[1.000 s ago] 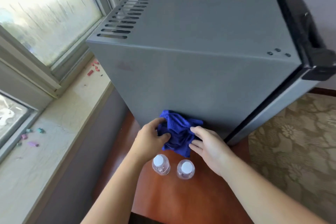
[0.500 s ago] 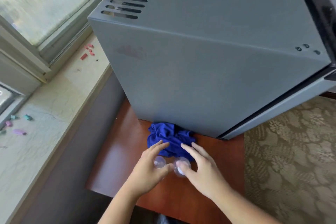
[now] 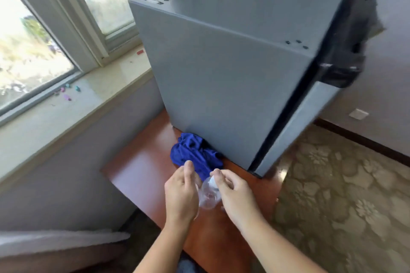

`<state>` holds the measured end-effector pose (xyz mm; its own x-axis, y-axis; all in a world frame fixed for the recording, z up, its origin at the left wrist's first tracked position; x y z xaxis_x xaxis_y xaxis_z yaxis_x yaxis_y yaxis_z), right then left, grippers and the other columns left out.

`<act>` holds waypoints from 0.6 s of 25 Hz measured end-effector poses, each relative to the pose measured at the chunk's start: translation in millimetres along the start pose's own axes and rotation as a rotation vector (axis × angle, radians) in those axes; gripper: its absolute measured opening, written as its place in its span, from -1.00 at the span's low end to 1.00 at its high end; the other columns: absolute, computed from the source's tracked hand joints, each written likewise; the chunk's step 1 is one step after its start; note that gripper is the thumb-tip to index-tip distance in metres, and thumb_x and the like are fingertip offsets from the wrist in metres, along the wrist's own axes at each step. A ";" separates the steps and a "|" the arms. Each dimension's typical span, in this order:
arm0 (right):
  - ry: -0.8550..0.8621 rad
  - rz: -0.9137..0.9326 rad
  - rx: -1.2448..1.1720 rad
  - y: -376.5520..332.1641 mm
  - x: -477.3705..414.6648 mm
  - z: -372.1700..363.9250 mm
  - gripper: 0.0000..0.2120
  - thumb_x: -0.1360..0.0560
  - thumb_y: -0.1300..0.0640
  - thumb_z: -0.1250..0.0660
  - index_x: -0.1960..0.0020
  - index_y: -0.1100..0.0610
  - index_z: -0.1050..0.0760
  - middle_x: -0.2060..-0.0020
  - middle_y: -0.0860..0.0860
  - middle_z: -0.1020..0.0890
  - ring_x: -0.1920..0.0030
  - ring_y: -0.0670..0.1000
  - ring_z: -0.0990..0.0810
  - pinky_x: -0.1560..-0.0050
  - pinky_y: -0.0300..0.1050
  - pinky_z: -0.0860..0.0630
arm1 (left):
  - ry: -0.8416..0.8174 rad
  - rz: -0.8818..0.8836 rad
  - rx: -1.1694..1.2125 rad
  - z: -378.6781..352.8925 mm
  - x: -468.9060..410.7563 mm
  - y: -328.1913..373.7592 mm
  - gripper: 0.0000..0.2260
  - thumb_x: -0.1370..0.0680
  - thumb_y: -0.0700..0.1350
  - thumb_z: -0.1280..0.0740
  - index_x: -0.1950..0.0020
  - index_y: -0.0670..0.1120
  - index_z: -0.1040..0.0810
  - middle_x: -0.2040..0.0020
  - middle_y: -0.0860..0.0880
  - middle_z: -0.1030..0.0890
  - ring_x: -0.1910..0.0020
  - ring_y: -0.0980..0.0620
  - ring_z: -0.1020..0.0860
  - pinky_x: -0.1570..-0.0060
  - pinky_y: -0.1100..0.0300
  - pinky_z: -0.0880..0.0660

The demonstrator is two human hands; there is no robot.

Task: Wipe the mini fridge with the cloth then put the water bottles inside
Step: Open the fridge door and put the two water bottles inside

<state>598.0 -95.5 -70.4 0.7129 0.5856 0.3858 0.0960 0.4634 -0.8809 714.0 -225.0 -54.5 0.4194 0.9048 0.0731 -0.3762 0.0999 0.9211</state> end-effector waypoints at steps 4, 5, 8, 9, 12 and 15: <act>0.106 0.187 0.062 -35.3 55.8 109.3 -0.69 -0.56 -0.22 -0.29 0.09 -0.03 -0.66 0.20 -0.20 -0.73 0.16 -0.23 -0.67 0.11 -0.29 -0.53 | -0.022 -0.144 0.101 -39.3 77.9 93.9 -0.30 -0.59 0.33 0.00 0.43 -0.19 -0.48 0.43 -0.16 -0.56 0.41 -0.03 -0.51 0.27 0.15 -0.43; 0.143 0.210 0.072 -47.6 66.2 134.2 -0.67 -0.55 -0.25 -0.28 0.10 -0.04 -0.65 0.21 -0.21 -0.73 0.15 -0.23 -0.66 0.11 -0.27 -0.51 | -0.047 -0.203 0.080 -49.9 92.2 120.9 -0.33 -0.58 0.33 -0.02 0.39 -0.20 -0.46 0.42 -0.18 -0.54 0.42 -0.04 -0.49 0.28 0.08 -0.43; 0.132 0.270 0.083 -81.8 90.9 174.9 -0.63 -0.54 -0.33 -0.21 0.10 -0.09 -0.63 0.27 -0.28 -0.70 0.17 -0.26 -0.64 0.18 -0.29 -0.45 | -0.111 -0.333 -0.005 -64.8 119.5 181.9 -0.52 -0.55 0.35 -0.11 0.17 -0.06 -0.43 0.37 -0.16 -0.56 0.38 -0.05 -0.49 0.26 0.00 -0.45; 0.115 0.272 0.076 -88.2 96.2 183.1 -0.59 -0.54 -0.36 -0.18 0.11 -0.09 -0.63 0.29 -0.26 -0.69 0.17 -0.25 -0.64 0.18 -0.27 -0.45 | -0.139 -0.375 -0.037 -67.3 127.8 196.9 -0.58 -0.54 0.36 -0.15 0.10 0.02 -0.45 0.36 -0.13 -0.57 0.38 -0.03 -0.49 0.27 0.05 -0.45; 0.055 0.247 -0.013 -94.9 102.7 193.1 -0.50 -0.52 -0.43 -0.14 0.16 -0.09 -0.65 0.25 -0.19 -0.73 0.11 -0.13 -0.69 0.04 -0.08 -0.58 | -0.174 -0.496 -0.157 -66.5 148.6 228.0 -0.71 -0.54 0.31 -0.28 -0.10 0.17 -0.59 0.40 0.04 -0.49 0.41 0.09 -0.45 0.35 0.29 -0.36; 0.001 0.274 -0.103 -104.7 102.5 184.9 -0.41 -0.44 -0.51 -0.13 0.09 -0.07 -0.67 0.22 -0.04 -0.76 0.09 0.02 -0.74 -0.04 0.15 -0.65 | -0.184 -0.538 -0.165 -63.3 152.9 244.3 -0.81 -0.59 0.26 -0.28 0.05 0.26 -0.65 0.40 0.10 -0.52 0.40 0.17 -0.46 0.34 0.39 -0.30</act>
<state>532.6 39.0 112.0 0.7227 0.6789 0.1298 -0.0296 0.2181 -0.9755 633.9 -36.0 157.5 0.7174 0.6243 -0.3093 -0.1885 0.6013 0.7764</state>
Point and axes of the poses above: each hand's wrist, its own x-axis away from the middle knuckle, its own z-axis out of the back of the hand, y = z × x, the point moved 10 cm from there along -x, towards the middle knuckle
